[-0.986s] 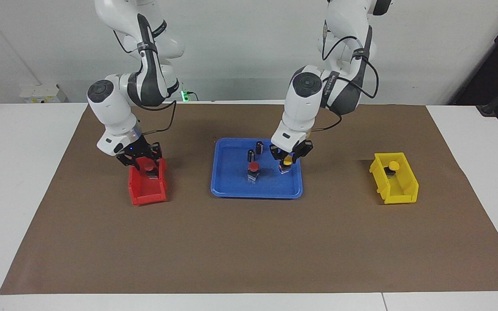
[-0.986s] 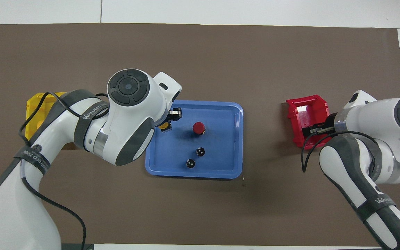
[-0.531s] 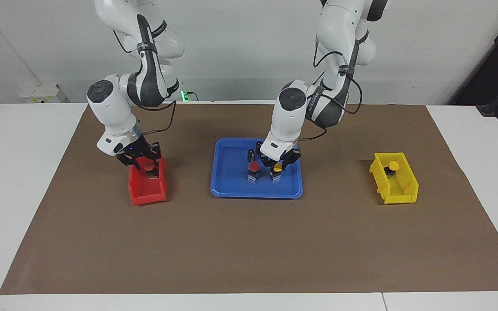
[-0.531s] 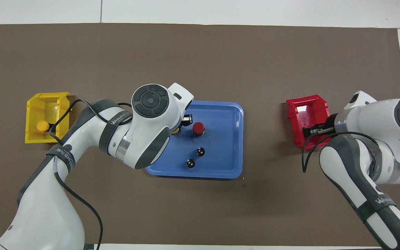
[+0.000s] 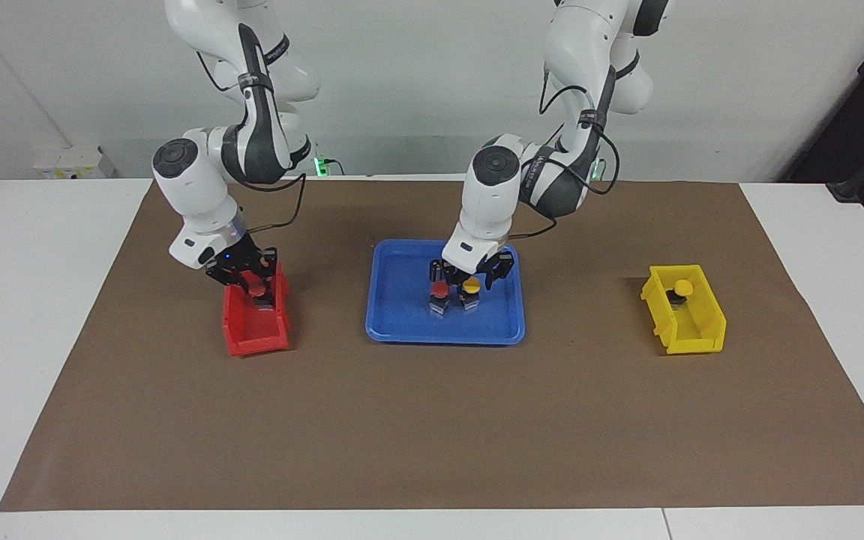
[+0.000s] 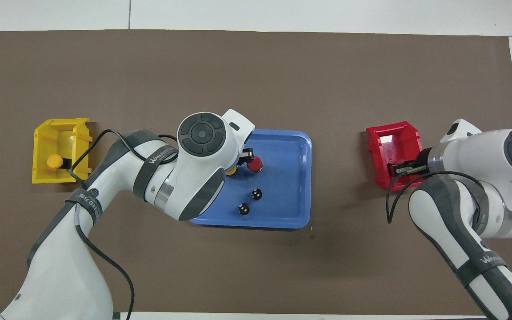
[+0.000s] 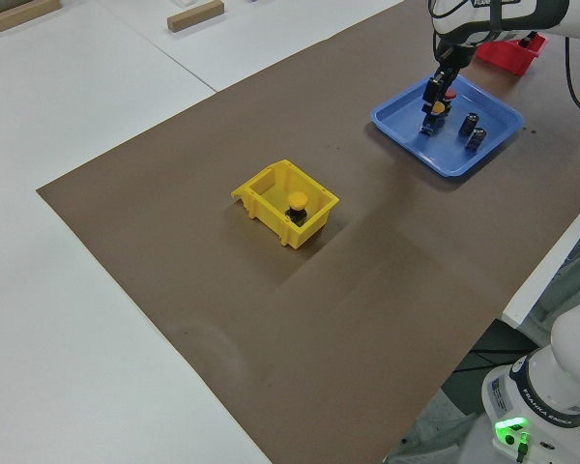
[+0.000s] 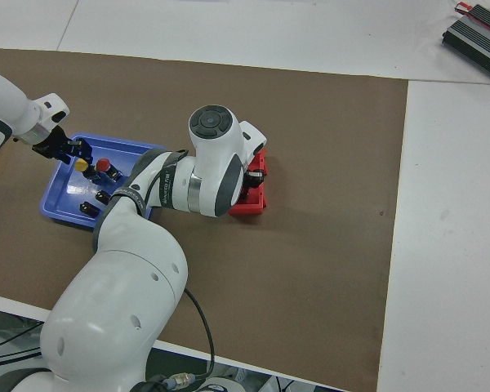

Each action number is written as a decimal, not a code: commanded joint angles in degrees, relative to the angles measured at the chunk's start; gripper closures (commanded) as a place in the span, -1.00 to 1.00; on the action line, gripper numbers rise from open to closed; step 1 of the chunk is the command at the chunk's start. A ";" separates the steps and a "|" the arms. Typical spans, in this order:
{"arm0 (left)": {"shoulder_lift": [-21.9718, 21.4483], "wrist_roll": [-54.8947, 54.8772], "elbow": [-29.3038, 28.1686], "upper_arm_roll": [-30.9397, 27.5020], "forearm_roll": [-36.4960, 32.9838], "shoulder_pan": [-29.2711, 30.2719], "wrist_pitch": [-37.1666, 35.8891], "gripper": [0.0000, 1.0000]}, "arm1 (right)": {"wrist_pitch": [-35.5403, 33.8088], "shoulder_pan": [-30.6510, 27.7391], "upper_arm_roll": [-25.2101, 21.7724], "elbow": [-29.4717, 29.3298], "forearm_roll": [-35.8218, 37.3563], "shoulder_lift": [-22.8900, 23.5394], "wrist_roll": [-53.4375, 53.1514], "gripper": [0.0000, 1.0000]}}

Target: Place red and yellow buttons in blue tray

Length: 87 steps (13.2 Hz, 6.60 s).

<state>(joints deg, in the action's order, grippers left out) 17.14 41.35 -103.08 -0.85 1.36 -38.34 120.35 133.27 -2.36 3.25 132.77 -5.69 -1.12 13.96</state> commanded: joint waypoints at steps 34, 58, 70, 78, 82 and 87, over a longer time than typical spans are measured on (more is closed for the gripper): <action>-11.96 -45.22 -9.18 -1.35 -4.62 39.04 -4.48 0.97 | -25.03 14.78 0.18 -30.72 6.83 6.59 -42.02 -1.00; -3.96 -4.08 -9.24 -1.17 -1.01 2.65 3.75 0.96 | -45.90 -5.11 0.01 -36.09 5.86 -3.72 -12.56 -1.00; -9.84 -17.30 4.37 -1.61 -4.26 11.59 -21.45 -1.00 | -46.69 -4.23 0.71 -36.09 5.69 -3.81 -11.24 -1.00; -17.04 -35.09 4.73 -1.70 -3.21 28.04 -25.86 -1.00 | -47.66 -2.65 0.71 -35.92 5.69 -3.89 -11.33 -1.00; -21.00 -41.51 4.46 -1.79 -1.99 31.04 -29.81 -1.00 | -47.40 -2.47 0.62 -35.92 5.69 -3.98 -11.33 -1.00; -21.45 -44.59 5.87 -2.14 -1.71 32.97 -30.26 -1.00 | -47.05 -2.38 0.62 -35.92 5.69 -3.89 -11.50 -1.00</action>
<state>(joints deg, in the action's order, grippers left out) -4.39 -1.36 -98.17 -3.12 -1.22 -6.82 91.36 85.54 -4.41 3.87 95.27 0.59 -3.64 1.38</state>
